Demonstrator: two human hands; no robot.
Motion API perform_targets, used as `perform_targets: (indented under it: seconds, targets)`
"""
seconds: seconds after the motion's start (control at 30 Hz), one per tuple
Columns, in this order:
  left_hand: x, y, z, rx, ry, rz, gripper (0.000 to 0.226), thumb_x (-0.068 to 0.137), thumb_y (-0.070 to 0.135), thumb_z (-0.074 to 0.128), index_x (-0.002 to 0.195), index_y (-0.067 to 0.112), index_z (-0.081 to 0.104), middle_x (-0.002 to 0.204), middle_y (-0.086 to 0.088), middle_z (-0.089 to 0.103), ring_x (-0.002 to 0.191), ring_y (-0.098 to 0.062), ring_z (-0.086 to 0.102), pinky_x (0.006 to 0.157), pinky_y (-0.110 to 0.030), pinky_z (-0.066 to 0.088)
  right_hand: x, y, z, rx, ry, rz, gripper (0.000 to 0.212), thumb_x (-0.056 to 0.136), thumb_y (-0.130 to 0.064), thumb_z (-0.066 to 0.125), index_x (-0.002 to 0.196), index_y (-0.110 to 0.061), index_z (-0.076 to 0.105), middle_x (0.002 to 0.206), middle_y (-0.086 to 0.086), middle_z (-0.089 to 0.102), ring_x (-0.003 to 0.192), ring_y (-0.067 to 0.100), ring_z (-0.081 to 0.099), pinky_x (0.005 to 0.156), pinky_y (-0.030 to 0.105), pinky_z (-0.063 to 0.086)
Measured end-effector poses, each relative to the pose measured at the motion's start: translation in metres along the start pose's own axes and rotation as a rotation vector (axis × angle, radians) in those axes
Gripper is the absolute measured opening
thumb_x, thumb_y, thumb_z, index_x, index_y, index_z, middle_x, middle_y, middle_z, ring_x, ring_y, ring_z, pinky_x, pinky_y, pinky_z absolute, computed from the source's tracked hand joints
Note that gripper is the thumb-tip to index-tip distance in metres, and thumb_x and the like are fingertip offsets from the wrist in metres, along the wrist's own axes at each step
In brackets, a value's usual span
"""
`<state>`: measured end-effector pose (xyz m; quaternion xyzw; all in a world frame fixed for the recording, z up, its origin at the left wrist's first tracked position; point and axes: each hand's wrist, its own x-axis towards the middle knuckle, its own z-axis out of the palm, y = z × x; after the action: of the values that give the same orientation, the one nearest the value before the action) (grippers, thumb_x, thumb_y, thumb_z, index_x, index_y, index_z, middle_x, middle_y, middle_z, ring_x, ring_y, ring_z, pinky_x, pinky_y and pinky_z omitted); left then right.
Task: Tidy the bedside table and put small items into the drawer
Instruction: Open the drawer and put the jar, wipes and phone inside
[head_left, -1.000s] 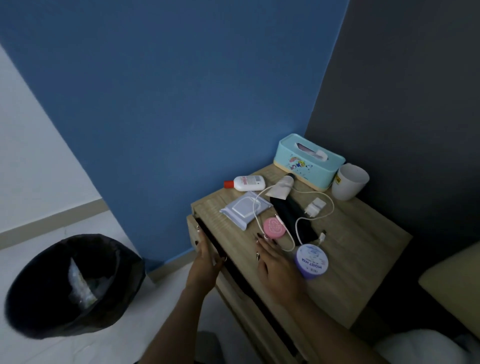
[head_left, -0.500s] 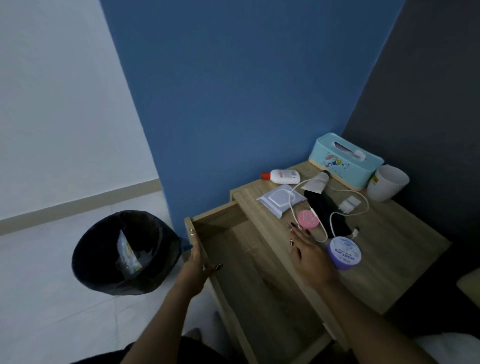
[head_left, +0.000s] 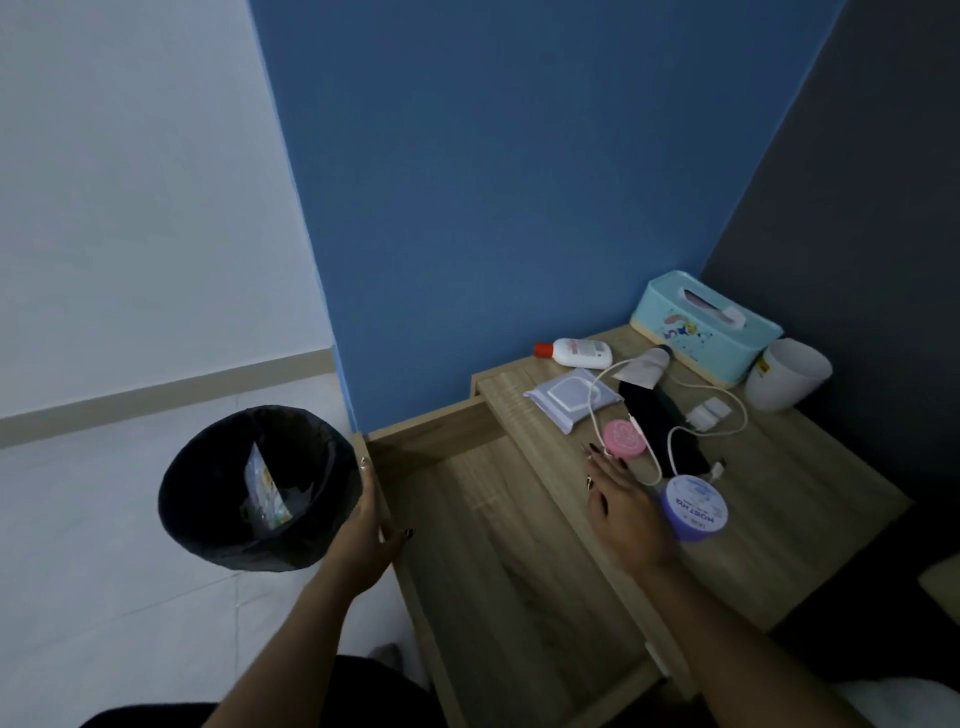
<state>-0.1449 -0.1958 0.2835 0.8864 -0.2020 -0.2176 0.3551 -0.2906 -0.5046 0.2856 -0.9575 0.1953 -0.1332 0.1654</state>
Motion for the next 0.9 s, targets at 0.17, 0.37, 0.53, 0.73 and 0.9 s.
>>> perform_targets:
  seconds: [0.17, 0.37, 0.53, 0.73, 0.9]
  targets:
    - [0.005, 0.005, 0.016, -0.069, 0.203, -0.047, 0.096, 0.09, 0.048, 0.052, 0.148, 0.027, -0.022, 0.16, -0.014, 0.01, 0.14, -0.035, 0.032, 0.109, -0.051, 0.036, -0.001, -0.005, -0.003, 0.003, 0.016, 0.002, 0.053, 0.093, -0.032, 0.029, 0.132, -0.007, 0.056, 0.139, 0.006, 0.054, 0.132, 0.02, 0.047, 0.11, 0.034, 0.037]
    - [0.021, -0.002, 0.032, -0.029, 0.311, -0.052, 0.076, 0.094, 0.053, 0.029, 0.149, 0.028, -0.017, 0.161, -0.01, 0.003, 0.139, -0.039, 0.03, 0.108, -0.059, 0.033, -0.013, -0.013, -0.016, 0.029, 0.191, -0.052, 0.026, 0.09, -0.018, 0.055, 0.11, -0.012, 0.07, 0.12, 0.002, 0.068, 0.108, 0.017, 0.064, 0.088, 0.028, 0.053]
    - [0.032, -0.01, 0.035, 0.083, 0.338, -0.043, 0.074, 0.09, 0.058, 0.021, 0.15, 0.026, -0.008, 0.158, -0.015, 0.013, 0.126, -0.047, 0.044, 0.098, -0.06, 0.043, -0.012, 0.004, -0.047, -0.007, 0.393, -0.041, 0.02, 0.086, -0.015, 0.062, 0.104, -0.013, 0.071, 0.111, 0.003, 0.069, 0.102, 0.022, 0.061, 0.084, 0.036, 0.051]
    - [0.038, -0.012, 0.035, 0.112, 0.363, -0.033, 0.068, 0.097, 0.045, 0.032, 0.149, 0.031, -0.009, 0.155, -0.017, 0.021, 0.123, -0.049, 0.044, 0.095, -0.064, 0.043, -0.023, 0.024, -0.077, 0.045, 0.373, 0.184, 0.037, 0.081, -0.023, 0.071, 0.116, -0.013, 0.064, 0.121, 0.005, 0.061, 0.107, 0.02, 0.053, 0.087, 0.043, 0.048]
    - [0.033, -0.003, 0.036, 0.113, 0.357, -0.067, 0.069, 0.098, 0.045, 0.032, 0.15, 0.025, -0.008, 0.157, -0.017, 0.017, 0.128, -0.049, 0.038, 0.1, -0.062, 0.039, -0.044, 0.032, -0.071, 0.033, 0.372, 0.233, 0.053, 0.077, -0.034, 0.073, 0.124, -0.016, 0.056, 0.122, 0.006, 0.058, 0.111, 0.021, 0.053, 0.085, 0.042, 0.051]
